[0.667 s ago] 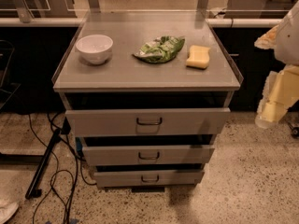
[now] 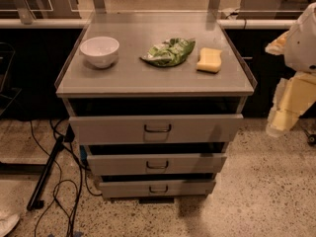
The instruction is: Open top drawer
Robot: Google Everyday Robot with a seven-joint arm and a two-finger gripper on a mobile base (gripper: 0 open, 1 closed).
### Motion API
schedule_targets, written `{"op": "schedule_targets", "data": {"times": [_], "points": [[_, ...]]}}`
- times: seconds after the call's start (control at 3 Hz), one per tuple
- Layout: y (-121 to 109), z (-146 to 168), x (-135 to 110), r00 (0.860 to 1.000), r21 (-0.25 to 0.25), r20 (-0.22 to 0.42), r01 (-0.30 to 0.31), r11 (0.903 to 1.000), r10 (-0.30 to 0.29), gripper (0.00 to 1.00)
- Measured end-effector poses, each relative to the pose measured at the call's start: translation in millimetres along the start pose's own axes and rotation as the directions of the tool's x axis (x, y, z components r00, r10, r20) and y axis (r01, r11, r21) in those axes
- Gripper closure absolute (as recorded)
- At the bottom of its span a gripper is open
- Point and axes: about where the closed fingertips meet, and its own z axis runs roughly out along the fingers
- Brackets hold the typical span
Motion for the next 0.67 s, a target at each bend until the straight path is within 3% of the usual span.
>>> {"op": "schedule_targets", "data": {"times": [0.67], "points": [[3,51,-14,0.999,-0.065,-0.015,0.045,0.9969,-0.046,0.00]]}}
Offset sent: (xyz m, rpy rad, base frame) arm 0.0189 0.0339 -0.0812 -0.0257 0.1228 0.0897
